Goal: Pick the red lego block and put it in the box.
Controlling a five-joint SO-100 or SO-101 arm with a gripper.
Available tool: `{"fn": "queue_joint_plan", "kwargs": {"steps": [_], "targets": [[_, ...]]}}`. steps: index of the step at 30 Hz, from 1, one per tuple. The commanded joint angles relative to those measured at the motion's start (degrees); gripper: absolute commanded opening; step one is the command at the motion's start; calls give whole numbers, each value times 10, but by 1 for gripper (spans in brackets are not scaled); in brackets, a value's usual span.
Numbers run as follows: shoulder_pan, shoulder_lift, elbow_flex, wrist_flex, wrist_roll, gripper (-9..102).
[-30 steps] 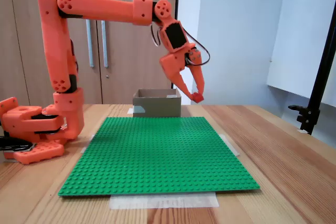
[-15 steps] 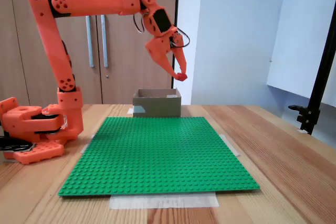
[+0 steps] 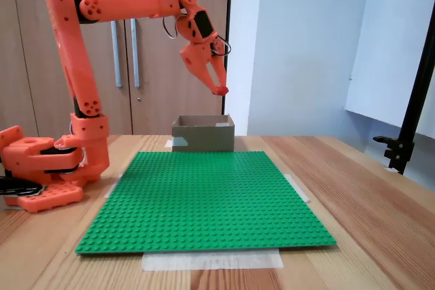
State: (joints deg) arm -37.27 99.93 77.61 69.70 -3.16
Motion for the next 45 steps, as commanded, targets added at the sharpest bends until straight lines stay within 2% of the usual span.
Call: {"fn": "queue_joint_plan", "kwargs": {"steps": [1, 16, 45], "targets": [[-19, -24, -71, 12, -9, -1], [-79, -165, -199, 64, -12, -1], [-113, -231, -190, 84, -18, -1]]}}
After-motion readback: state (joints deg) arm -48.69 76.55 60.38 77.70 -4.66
